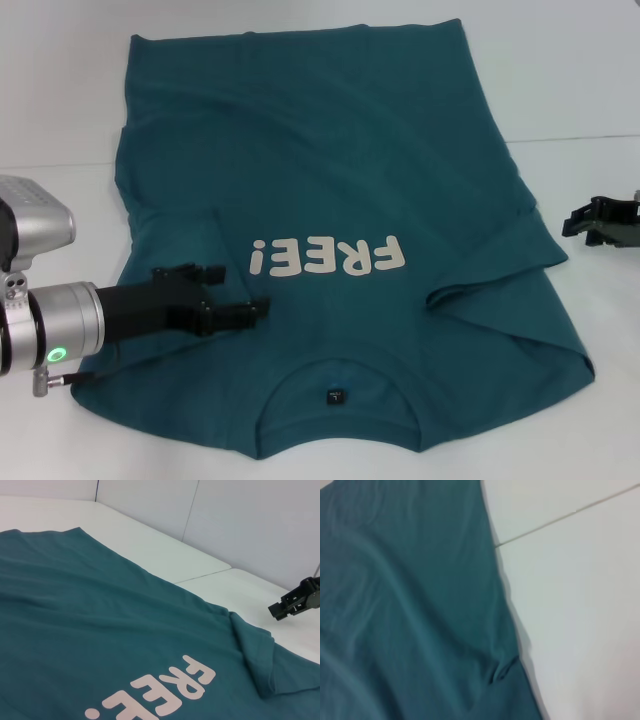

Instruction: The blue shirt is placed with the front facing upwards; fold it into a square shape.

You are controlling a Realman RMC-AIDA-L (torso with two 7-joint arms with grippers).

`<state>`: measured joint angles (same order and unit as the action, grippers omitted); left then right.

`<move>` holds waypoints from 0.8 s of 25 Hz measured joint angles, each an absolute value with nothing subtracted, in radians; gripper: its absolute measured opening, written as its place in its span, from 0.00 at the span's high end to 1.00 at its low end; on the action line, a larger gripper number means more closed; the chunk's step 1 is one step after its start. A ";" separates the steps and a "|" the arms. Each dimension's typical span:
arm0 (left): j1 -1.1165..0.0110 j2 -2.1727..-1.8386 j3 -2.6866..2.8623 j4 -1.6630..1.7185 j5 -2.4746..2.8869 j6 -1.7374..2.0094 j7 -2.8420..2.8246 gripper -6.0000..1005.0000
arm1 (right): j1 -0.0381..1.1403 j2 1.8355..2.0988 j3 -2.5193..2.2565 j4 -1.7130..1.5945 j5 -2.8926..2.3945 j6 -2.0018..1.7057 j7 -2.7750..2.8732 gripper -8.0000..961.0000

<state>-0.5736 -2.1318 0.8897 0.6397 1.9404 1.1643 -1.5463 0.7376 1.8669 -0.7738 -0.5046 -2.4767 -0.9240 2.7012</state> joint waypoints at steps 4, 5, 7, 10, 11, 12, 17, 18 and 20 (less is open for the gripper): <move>-0.577 -2.134 0.890 0.640 1.940 1.164 -1.546 0.10 | 0.736 1.866 -0.763 -0.502 -2.474 -0.938 2.701 0.68; -0.577 -2.135 0.890 0.640 1.940 1.164 -1.546 0.10 | 0.736 1.866 -0.762 -0.501 -2.475 -0.939 2.701 0.60; -0.577 -2.135 0.890 0.640 1.940 1.164 -1.546 0.10 | 0.736 1.867 -0.761 -0.500 -2.476 -0.936 2.701 0.51; -0.577 -2.135 0.890 0.640 1.940 1.164 -1.546 0.10 | 0.736 1.867 -0.761 -0.490 -2.475 -0.924 2.701 0.38; -0.577 -2.135 0.890 0.640 1.940 1.164 -1.546 0.10 | 0.737 1.867 -0.761 -0.483 -2.475 -0.916 2.701 0.33; -0.577 -2.135 0.890 0.640 1.940 1.164 -1.546 0.10 | 0.738 1.867 -0.761 -0.475 -2.474 -0.910 2.701 0.30; -0.577 -2.135 0.890 0.641 1.940 1.164 -1.545 0.10 | 0.750 1.874 -0.766 -0.454 -2.476 -0.895 2.699 0.17; -0.577 -2.135 0.890 0.641 1.940 1.164 -1.545 0.10 | 0.752 1.875 -0.768 -0.451 -2.477 -0.892 2.699 0.17; -0.577 -2.135 0.890 0.642 1.940 1.164 -1.545 0.10 | 0.761 1.877 -0.769 -0.434 -2.477 -0.879 2.698 0.17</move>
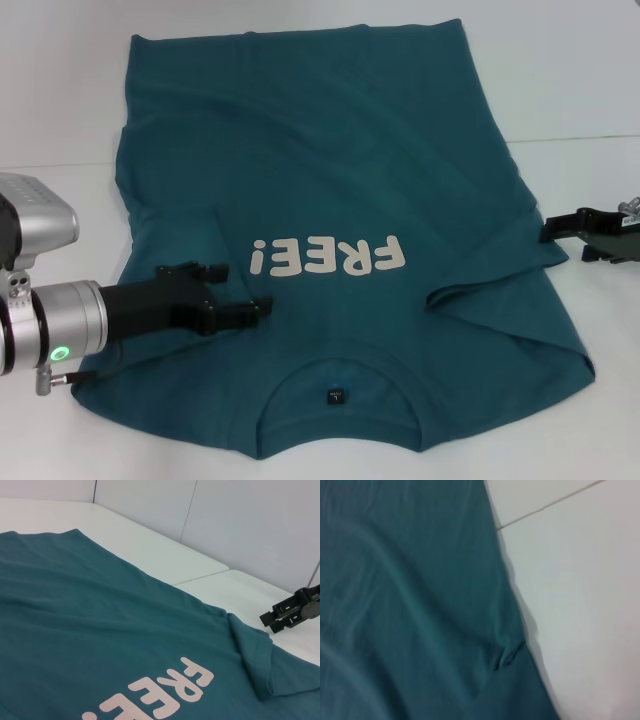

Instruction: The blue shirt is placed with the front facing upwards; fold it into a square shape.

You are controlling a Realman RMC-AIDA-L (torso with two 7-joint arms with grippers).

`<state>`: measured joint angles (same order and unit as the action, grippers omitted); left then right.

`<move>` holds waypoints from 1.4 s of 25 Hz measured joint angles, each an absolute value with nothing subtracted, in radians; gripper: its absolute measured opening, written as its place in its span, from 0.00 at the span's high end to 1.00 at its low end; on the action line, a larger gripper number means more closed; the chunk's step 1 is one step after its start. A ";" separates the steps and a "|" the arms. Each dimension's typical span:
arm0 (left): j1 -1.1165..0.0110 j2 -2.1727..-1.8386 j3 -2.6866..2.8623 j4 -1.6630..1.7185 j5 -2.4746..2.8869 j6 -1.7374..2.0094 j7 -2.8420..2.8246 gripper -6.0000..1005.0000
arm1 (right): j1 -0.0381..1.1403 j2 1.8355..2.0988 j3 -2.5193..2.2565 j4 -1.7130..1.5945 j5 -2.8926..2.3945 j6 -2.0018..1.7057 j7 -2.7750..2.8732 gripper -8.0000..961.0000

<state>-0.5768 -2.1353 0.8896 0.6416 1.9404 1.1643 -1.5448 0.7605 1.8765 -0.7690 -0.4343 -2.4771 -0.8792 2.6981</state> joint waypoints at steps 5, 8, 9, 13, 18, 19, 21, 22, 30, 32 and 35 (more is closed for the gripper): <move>-0.577 -2.135 0.890 0.643 1.940 1.164 -1.545 0.10 | 0.774 1.879 -0.769 -0.414 -2.477 -0.864 2.698 0.18; -0.577 -2.135 0.890 0.643 1.940 1.164 -1.544 0.10 | 0.786 1.880 -0.768 -0.393 -2.475 -0.850 2.694 0.18; -0.577 -2.135 0.890 0.643 1.940 1.164 -1.544 0.10 | 0.790 1.881 -0.766 -0.389 -2.472 -0.847 2.693 0.18; -0.577 -2.135 0.890 0.641 1.940 1.164 -1.542 0.10 | 0.805 1.890 -0.763 -0.386 -2.465 -0.846 2.691 0.19; -0.577 -2.135 0.890 0.641 1.940 1.164 -1.542 0.10 | 0.811 1.898 -0.762 -0.384 -2.429 -0.850 2.682 0.20; -0.577 -2.135 0.890 0.641 1.940 1.164 -1.542 0.10 | 0.811 1.897 -0.762 -0.384 -2.422 -0.851 2.680 0.21; -0.576 -2.135 0.890 0.641 1.940 1.164 -1.542 0.10 | 0.811 1.897 -0.765 -0.383 -2.417 -0.852 2.679 0.22; -0.576 -2.135 0.890 0.641 1.940 1.164 -1.541 0.10 | 0.811 1.897 -0.767 -0.383 -2.419 -0.852 2.680 0.23; -0.572 -2.135 0.890 0.639 1.940 1.152 -1.540 0.10 | 0.801 1.889 -0.773 -0.373 -2.426 -0.861 2.684 0.44; -0.573 -2.135 0.890 0.639 1.940 1.152 -1.540 0.10 | 0.796 1.888 -0.768 -0.376 -2.424 -0.871 2.679 0.51; -0.573 -2.135 0.890 0.638 1.940 1.152 -1.540 0.10 | 0.789 1.888 -0.765 -0.393 -2.418 -0.889 2.656 0.56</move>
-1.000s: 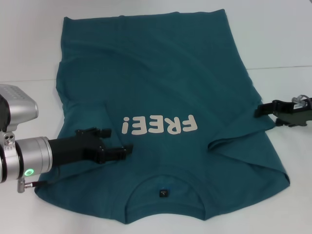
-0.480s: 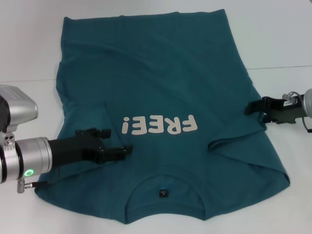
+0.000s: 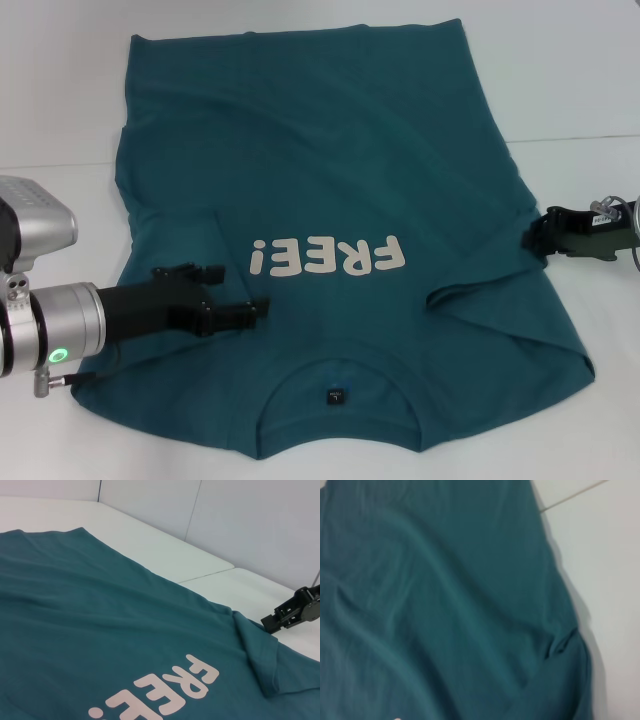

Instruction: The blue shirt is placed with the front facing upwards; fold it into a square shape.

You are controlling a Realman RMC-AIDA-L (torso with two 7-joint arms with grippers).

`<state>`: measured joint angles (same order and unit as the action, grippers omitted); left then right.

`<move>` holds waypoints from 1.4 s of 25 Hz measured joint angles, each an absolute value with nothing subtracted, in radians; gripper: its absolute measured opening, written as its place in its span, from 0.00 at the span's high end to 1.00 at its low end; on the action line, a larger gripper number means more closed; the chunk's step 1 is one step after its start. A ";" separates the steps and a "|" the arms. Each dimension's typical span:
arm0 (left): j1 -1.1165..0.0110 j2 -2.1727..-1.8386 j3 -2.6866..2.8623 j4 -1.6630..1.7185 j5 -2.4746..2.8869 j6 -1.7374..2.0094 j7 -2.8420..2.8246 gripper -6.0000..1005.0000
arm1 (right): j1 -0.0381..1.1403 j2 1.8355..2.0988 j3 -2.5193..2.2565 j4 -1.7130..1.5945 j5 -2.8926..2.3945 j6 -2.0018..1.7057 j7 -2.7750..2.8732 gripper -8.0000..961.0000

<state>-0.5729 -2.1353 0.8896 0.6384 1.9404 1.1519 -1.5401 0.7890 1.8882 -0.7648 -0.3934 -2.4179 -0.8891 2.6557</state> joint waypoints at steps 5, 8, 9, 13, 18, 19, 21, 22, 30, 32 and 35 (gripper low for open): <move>-0.574 -2.135 0.890 0.638 1.940 1.152 -1.540 0.10 | 0.788 1.894 -0.767 -0.398 -2.417 -0.889 2.633 0.65; -0.572 -2.135 0.890 0.638 1.940 1.152 -1.540 0.10 | 0.788 1.896 -0.769 -0.400 -2.417 -0.887 2.626 0.73; -0.571 -2.135 0.890 0.638 1.940 1.152 -1.540 0.10 | 0.788 1.897 -0.768 -0.403 -2.417 -0.888 2.623 0.78; -0.570 -2.135 0.890 0.638 1.940 1.152 -1.540 0.10 | 0.786 1.895 -0.762 -0.412 -2.417 -0.896 2.622 0.94; -0.569 -2.135 0.890 0.638 1.940 1.152 -1.540 0.10 | 0.772 1.890 -0.721 -0.429 -2.383 -0.948 2.636 0.93; -0.569 -2.135 0.890 0.638 1.940 1.152 -1.540 0.10 | 0.765 1.892 -0.712 -0.433 -2.363 -0.961 2.635 0.92; -0.569 -2.135 0.889 0.638 1.940 1.152 -1.540 0.10 | 0.744 1.907 -0.698 -0.448 -2.314 -0.978 2.631 0.90; -0.569 -2.135 0.889 0.638 1.940 1.152 -1.540 0.10 | 0.730 1.916 -0.692 -0.457 -2.281 -0.987 2.629 0.88; -0.572 -2.129 0.887 0.639 1.940 1.152 -1.544 0.10 | 0.647 1.943 -0.685 -0.478 -2.135 -1.035 2.626 0.69; -0.573 -2.128 0.887 0.639 1.940 1.152 -1.543 0.10 | 0.638 1.942 -0.685 -0.479 -2.135 -1.030 2.626 0.62; -0.575 -2.129 0.889 0.638 1.940 1.152 -1.542 0.10 | 0.635 1.931 -0.692 -0.512 -2.143 -1.043 2.628 0.50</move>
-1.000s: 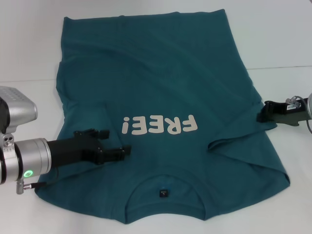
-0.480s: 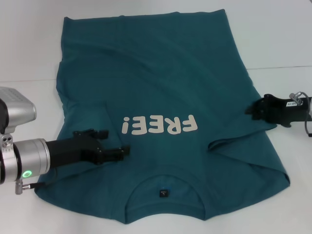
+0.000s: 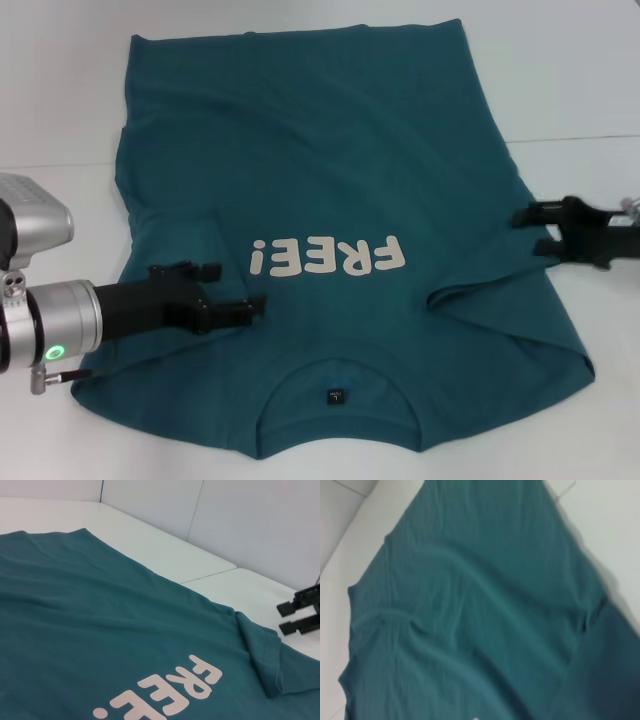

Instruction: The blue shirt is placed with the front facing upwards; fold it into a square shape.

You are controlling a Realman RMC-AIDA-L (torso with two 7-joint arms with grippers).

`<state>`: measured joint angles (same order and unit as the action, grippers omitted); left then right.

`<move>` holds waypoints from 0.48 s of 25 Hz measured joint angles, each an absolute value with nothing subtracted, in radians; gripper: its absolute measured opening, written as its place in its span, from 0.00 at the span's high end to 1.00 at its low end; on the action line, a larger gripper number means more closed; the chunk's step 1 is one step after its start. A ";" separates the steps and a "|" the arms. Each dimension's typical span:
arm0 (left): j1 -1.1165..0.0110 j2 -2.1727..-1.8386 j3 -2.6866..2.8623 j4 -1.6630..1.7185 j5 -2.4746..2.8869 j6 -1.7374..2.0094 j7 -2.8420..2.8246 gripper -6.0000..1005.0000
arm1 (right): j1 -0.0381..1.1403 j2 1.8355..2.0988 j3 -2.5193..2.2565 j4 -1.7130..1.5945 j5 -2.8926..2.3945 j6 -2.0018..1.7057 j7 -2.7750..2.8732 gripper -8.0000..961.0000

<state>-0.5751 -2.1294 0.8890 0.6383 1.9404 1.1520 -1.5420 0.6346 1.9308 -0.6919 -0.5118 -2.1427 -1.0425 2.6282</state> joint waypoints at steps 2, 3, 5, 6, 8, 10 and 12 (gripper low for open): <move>-0.576 -2.130 0.889 0.642 1.940 1.152 -1.542 0.10 | 0.633 1.916 -0.696 -0.564 -2.154 -1.085 2.637 0.41; -0.574 -2.131 0.886 0.650 1.939 1.152 -1.542 0.10 | 0.632 1.905 -0.697 -0.590 -2.157 -1.108 2.642 0.40; -0.568 -2.134 0.879 0.663 1.935 1.152 -1.542 0.10 | 0.633 1.880 -0.702 -0.636 -2.171 -1.154 2.665 0.38; -0.566 -2.136 0.874 0.670 1.932 1.152 -1.542 0.10 | 0.637 1.867 -0.707 -0.661 -2.194 -1.175 2.681 0.36; -0.557 -2.141 0.866 0.690 1.924 1.154 -1.541 0.10 | 0.651 1.847 -0.709 -0.716 -2.270 -1.211 2.717 0.32; -0.549 -2.144 0.863 0.708 1.911 1.155 -1.536 0.10 | 0.664 1.840 -0.704 -0.756 -2.330 -1.236 2.731 0.25; -0.540 -2.149 0.859 0.727 1.892 1.157 -1.507 0.10 | 0.680 1.836 -0.700 -0.775 -2.389 -1.256 2.732 0.18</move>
